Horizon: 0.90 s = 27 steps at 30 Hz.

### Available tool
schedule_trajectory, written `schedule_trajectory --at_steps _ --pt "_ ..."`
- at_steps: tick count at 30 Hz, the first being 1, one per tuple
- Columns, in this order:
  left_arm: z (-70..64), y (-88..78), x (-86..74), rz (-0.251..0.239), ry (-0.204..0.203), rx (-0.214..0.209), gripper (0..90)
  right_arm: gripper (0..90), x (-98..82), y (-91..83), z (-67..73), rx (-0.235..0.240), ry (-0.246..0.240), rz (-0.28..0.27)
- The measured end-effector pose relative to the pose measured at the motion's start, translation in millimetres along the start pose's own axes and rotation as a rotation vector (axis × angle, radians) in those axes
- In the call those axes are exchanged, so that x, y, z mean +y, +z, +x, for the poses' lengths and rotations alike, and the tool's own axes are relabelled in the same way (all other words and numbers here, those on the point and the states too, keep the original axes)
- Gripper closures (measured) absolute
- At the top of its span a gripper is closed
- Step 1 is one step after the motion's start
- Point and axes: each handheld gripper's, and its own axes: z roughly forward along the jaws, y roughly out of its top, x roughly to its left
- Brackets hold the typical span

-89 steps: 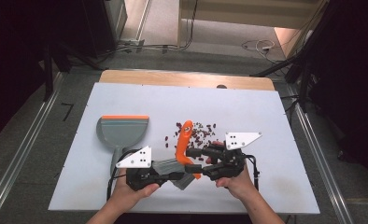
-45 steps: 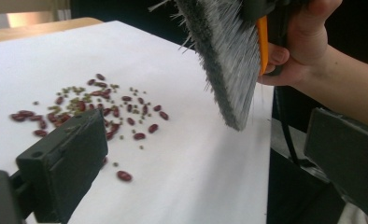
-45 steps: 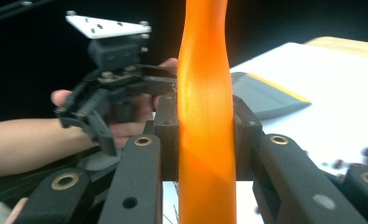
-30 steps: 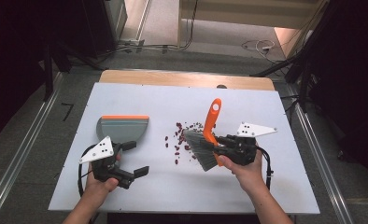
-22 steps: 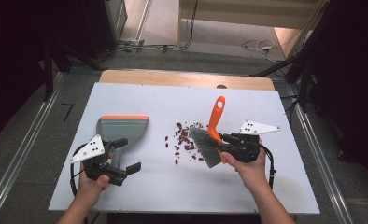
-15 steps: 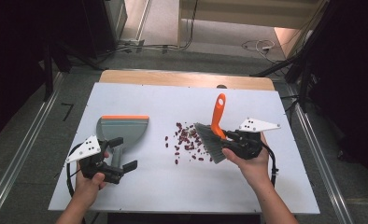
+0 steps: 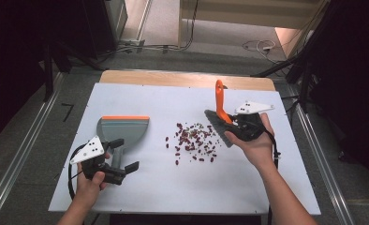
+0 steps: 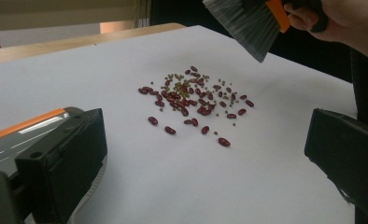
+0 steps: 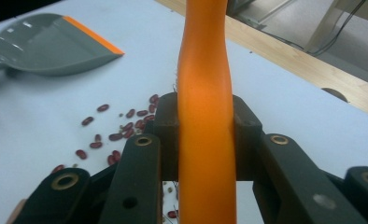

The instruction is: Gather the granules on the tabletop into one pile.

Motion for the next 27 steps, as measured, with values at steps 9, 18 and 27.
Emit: schedule_trajectory --at_steps 9,18,27 --pt "0.7 0.3 -0.9 0.005 -0.005 0.004 0.1 68.7 19.0 31.6 -9.4 -0.081 -0.071 0.11" --pt "0.8 1.6 -1.0 0.006 -0.012 -0.003 0.1 68.7 27.5 65.2 -18.6 -0.226 -0.149 0.268" --pt "1.5 0.2 -1.4 0.004 -0.014 -0.002 0.1 68.7 20.9 100.0 -23.9 -0.327 -0.19 0.391"
